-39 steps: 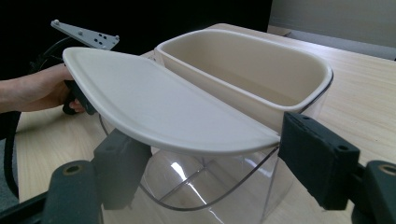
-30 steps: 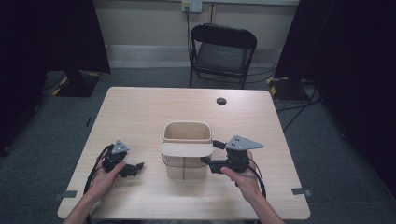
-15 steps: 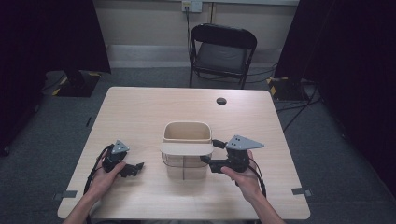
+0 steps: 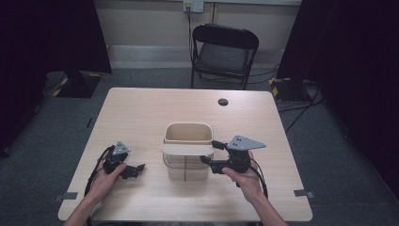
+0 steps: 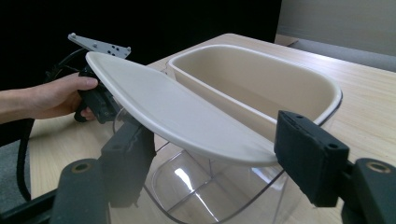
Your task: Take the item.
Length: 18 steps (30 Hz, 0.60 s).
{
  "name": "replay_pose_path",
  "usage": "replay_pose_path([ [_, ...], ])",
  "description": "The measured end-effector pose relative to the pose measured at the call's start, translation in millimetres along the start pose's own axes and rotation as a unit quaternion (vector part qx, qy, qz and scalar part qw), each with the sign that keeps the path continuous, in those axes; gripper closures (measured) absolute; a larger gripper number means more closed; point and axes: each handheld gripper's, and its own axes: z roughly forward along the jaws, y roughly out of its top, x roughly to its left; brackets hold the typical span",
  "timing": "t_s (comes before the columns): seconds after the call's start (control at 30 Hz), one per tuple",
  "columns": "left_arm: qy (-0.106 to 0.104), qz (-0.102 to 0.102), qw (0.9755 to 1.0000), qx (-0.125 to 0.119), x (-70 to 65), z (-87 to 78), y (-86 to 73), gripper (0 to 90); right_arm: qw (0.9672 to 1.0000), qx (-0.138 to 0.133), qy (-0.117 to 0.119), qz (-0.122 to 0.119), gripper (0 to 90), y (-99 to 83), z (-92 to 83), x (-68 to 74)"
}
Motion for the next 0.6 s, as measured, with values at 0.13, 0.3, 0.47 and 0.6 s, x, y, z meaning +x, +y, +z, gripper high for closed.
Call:
replay_pose_path([
  [0.13,0.0,0.0,1.0,0.0,0.0,0.0,0.0,3.6,1.0,0.0,0.001,-0.001,30.8,0.8,1.3,0.6],
  [0.3,0.0,0.0,1.0,0.0,0.0,0.0,0.0,3.6,1.0,0.001,0.0,-0.001,30.8,1.3,3.1,1.4],
  [0.47,0.0,0.0,1.0,0.0,0.0,0.0,0.0,3.5,1.0,0.005,0.005,-0.003,31.4,3.2,5.9,1.5],
  [0.6,0.0,0.0,1.0,0.0,0.1,0.0,0.0,3.6,0.9999,0.007,0.012,-0.004,31.4,4.8,9.2,1.8],
])
